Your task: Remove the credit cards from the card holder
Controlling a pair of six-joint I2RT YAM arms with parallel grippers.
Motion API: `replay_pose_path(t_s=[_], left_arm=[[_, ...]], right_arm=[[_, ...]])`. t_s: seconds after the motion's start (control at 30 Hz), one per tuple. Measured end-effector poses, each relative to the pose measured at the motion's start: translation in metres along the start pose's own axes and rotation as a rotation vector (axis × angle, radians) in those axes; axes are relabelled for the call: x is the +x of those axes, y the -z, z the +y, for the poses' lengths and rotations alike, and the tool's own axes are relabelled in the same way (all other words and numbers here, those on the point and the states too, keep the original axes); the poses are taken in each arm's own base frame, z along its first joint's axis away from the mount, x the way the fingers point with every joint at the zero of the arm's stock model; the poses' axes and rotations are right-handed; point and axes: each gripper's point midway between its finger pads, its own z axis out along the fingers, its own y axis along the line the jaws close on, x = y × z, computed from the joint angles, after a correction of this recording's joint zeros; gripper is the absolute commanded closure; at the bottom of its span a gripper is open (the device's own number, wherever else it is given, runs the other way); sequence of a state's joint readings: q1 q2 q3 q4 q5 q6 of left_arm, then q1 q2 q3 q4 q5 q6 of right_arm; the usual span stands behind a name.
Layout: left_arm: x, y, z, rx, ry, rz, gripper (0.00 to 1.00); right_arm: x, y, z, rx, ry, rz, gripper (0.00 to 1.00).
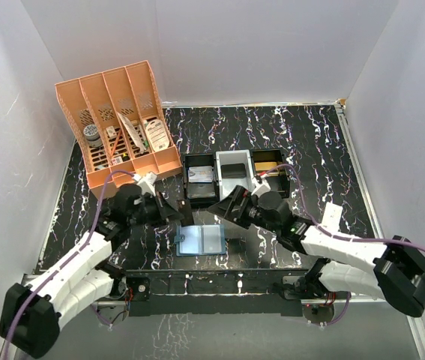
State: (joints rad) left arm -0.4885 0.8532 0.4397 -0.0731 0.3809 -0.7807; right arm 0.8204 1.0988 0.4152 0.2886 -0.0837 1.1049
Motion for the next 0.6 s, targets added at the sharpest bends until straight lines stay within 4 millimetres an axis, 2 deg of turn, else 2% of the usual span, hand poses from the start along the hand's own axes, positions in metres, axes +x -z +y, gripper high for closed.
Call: replay_pose_path(t_s=[0.13, 0.27, 0.4, 0.6], left_arm=[[-0.015, 0.005, 0.002, 0.133, 0.103, -0.012, 1.0], [-0.018, 0.01, -0.027, 0.311, 0.101, 0.027, 1.0], [-0.019, 0.022, -0.052, 0.454, 0.072, 0.042, 1.0], [-0.016, 0.035, -0.069, 0.549, 0.041, 0.059, 1.0]], right_arm=[[-0.009, 0.01, 0.004, -0.09, -0.05, -0.066, 0.02], [-0.003, 0.016, -0.002, -0.14, -0.071, -0.06, 0.02], [-0.001, 0.018, 0.017, -0.219, -0.054, -0.027, 0.08], [0.001, 0.013, 0.049, -0.309, -0.015, 0.045, 0.23]])
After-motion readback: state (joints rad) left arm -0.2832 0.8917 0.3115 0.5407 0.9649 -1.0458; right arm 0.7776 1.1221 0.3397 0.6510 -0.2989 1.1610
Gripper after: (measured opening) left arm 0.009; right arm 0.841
